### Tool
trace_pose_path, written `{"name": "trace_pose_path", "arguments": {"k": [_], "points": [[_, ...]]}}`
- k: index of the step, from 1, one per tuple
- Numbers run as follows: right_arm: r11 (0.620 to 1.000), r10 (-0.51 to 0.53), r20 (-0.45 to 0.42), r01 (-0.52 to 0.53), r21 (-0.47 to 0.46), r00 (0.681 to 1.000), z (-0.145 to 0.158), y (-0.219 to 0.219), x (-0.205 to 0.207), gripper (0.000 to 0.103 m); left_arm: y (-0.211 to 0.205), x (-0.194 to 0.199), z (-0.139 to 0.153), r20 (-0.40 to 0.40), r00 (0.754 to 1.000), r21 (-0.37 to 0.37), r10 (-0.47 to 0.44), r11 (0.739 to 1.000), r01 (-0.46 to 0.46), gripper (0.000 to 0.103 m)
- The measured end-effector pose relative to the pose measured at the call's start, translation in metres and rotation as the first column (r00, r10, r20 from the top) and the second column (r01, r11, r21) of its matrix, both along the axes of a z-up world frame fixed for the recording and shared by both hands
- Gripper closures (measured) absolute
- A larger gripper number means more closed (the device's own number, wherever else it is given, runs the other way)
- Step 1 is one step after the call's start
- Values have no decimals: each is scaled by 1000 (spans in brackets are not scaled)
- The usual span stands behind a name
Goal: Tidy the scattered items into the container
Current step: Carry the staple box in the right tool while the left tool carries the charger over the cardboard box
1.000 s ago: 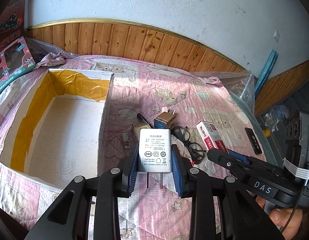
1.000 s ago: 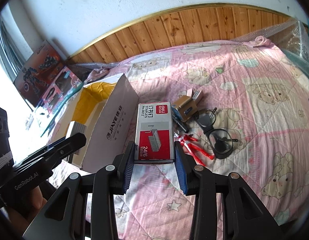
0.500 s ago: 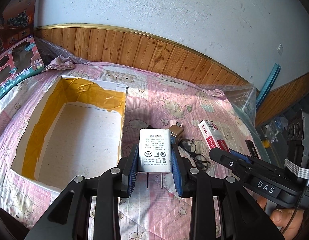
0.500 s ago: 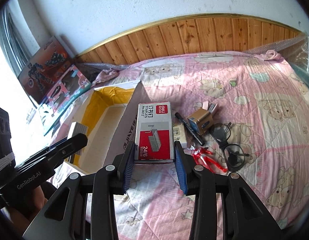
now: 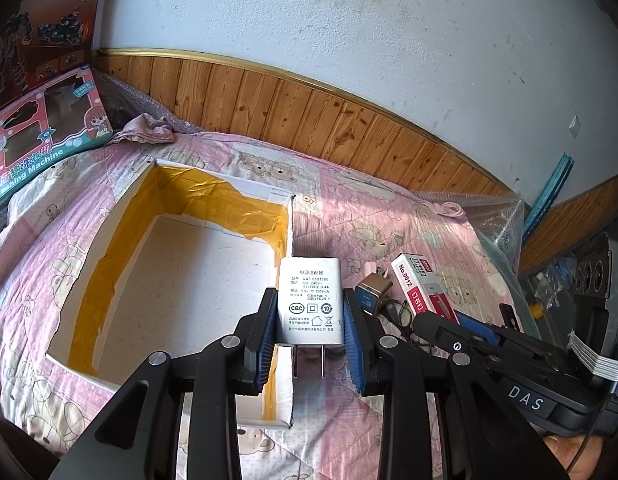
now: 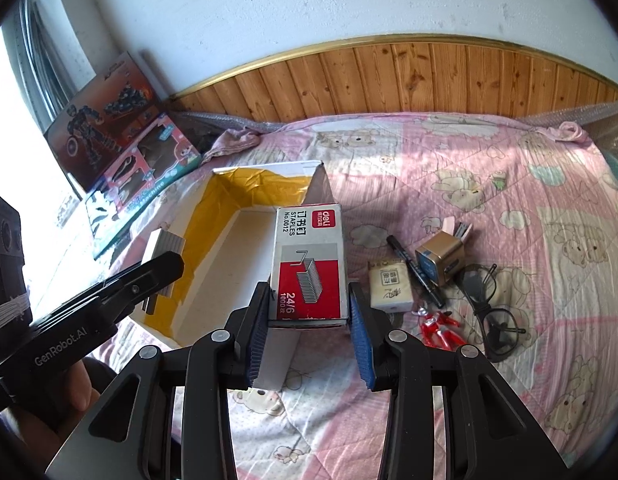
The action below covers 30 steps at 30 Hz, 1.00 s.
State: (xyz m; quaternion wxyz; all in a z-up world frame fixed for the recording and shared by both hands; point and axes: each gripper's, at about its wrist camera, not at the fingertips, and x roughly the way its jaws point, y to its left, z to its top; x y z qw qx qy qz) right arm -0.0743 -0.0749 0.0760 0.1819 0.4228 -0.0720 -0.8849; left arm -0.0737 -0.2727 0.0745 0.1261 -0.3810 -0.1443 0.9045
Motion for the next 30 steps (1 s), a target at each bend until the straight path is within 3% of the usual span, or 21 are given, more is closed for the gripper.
{"name": "trace_pose_path", "arguments": {"k": [30], "points": [[985,169,6,-169,38,986,-4,-97,-33,63,-70,-19,-18,31,990,-8,135,991,-134,71]]}}
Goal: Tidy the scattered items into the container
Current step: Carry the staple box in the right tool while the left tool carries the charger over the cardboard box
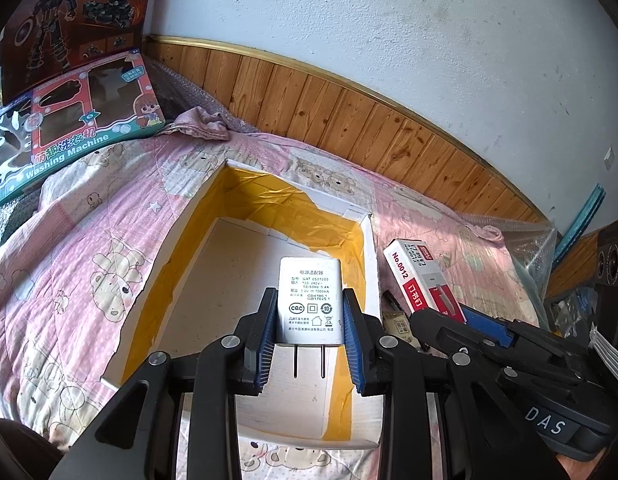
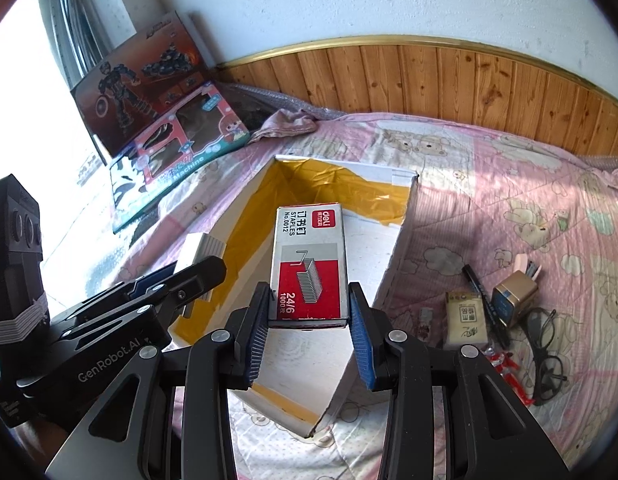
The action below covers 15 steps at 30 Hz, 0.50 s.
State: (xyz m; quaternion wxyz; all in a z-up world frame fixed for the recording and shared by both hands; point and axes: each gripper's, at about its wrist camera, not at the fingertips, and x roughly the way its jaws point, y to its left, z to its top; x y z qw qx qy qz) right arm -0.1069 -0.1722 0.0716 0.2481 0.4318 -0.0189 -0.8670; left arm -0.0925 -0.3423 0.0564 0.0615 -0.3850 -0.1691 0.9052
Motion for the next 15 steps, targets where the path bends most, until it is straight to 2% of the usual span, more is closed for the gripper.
{"name": "trace_pose_path", "arguments": {"k": [9,15], "points": [[998,45,17,-46,38,999,-12,-25,-11,63,-21,-11,-4,27,999,-2,33,999,-33,71],[993,80,31,-82,88,996,-22,-42,-20,63,-27,-23,-6,47,998,-43,35,999,-33,71]]}}
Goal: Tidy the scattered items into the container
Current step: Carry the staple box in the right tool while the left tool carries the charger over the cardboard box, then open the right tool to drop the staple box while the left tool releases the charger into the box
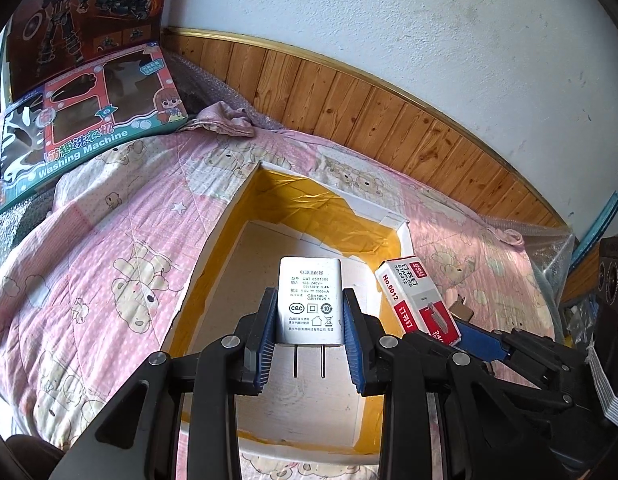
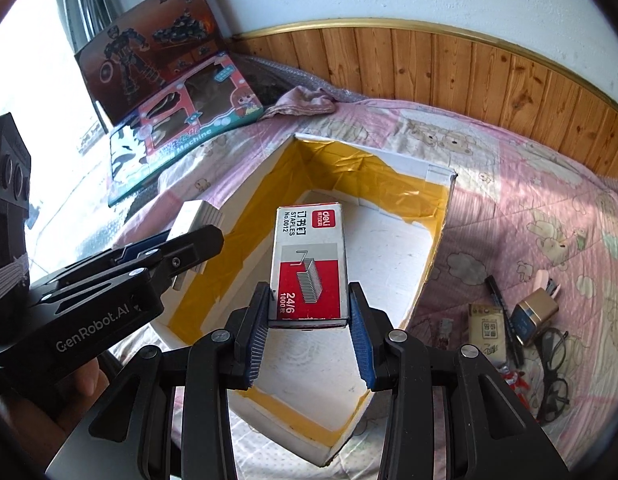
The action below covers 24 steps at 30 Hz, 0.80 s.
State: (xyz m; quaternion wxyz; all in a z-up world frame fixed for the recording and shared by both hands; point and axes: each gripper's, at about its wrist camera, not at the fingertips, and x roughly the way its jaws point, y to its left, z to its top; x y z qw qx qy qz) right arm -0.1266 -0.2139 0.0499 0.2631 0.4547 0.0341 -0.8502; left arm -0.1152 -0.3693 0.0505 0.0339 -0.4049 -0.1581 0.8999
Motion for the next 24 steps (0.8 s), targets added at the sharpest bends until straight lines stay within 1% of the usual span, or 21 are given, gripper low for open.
{"name": "trace_pose_path", "arguments": {"k": [5,7,11,13,15,17,20,24], "points": [[999,11,19,-12,52,1000,-8,-7,-13,63,-2,-11,-5,27,1000,-30,-5,1000,6,71],[999,10,50,-12,49,999,-11,-8,-22,63,-1,-16,-7,41,999,-41,-9,999,11,71],[1000,3,113,-4,13,994,-13,-7,-40,63,0,-28,-12,76,997,-45,-21,999,25,71],[1000,-7,131,6,12,991,-14,-7,-49,63,0,-35,-14,95,995,-34,-32,999,35,71],[1000,-19,142,16,19,990,-16,-8,-59,63,-2,-44,-17,122,992,-1,-43,999,43,71],[999,-32,149,26,42,988,-20,-9,-69,63,-4,-53,-19,142,989,19,-50,999,47,71],[995,-40,154,26,91,987,-28,-13,-84,63,-4,-66,-24,173,984,15,-47,999,45,71],[990,-37,169,13,143,985,-40,-17,-99,62,-4,-86,-36,227,973,31,-46,999,40,71]]}}
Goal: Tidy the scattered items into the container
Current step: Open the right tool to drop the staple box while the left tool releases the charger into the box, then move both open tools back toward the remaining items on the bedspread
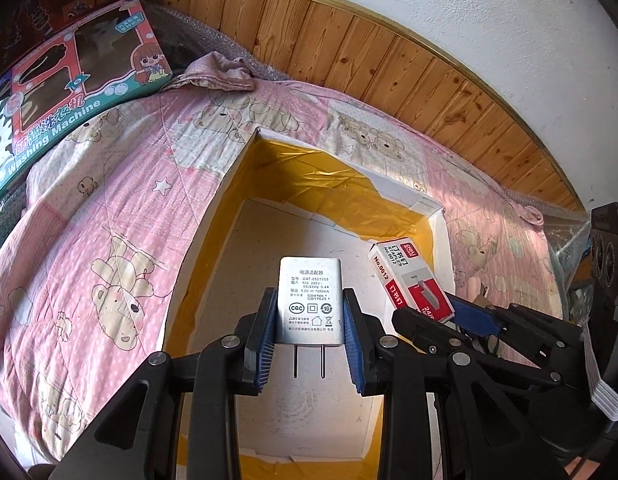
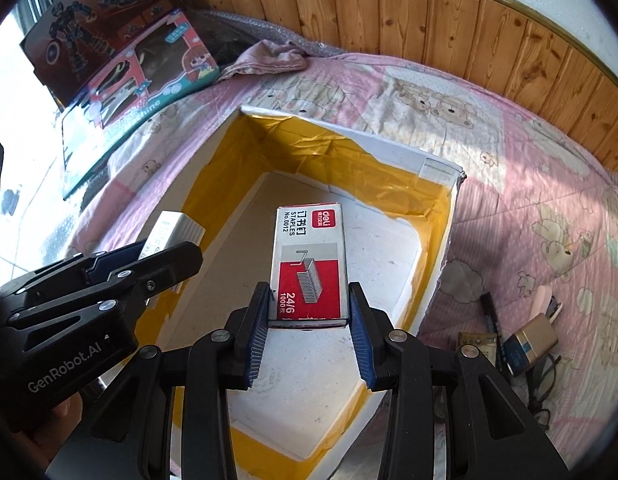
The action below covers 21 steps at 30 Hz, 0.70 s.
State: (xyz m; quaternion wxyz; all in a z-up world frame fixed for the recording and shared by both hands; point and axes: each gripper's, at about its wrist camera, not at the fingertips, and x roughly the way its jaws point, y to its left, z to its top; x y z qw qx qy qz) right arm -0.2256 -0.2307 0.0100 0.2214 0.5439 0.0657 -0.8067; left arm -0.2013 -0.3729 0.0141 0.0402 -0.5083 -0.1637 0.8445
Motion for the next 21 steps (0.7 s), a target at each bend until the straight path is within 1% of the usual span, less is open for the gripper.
{"name": "trace_pose_path", "arguments": {"k": [3,4,5,6,9,12,15,17,19,21], "points": [[999,19,8,-19,35,1000,-9,-2,-7,61,1,-15,-12,32,999,-9,3,1000,-3,71],[999,12,11,-13,36,1000,-11,0,-7,61,0,-19,-16,38,999,-6,3,1000,-3,66],[1000,1,11,-2,18,1000,-10,5,-6,60,0,-22,-20,53,999,-18,5,1000,-4,58],[1000,-4,12,4,-3,1000,-9,10,-3,59,0,-22,-21,55,998,-29,11,1000,-9,58],[997,-18,-7,17,-75,1000,1,25,13,59,0,-13,-17,35,999,-43,-1,999,2,58],[990,-31,-41,25,-140,999,14,39,36,59,0,5,-1,-11,1000,-45,0,999,-1,58],[972,-25,-41,15,-236,999,20,48,61,59,2,30,17,-65,998,-60,2,998,-6,58],[956,-22,-33,11,-295,999,22,53,77,59,7,49,31,-108,994,-88,-1,996,-9,58],[944,-29,-34,16,-329,999,21,59,93,59,16,70,43,-154,988,-116,-18,993,0,58],[931,-44,-25,32,-364,999,19,68,108,59,28,89,52,-187,981,-164,-44,986,13,57]]}}
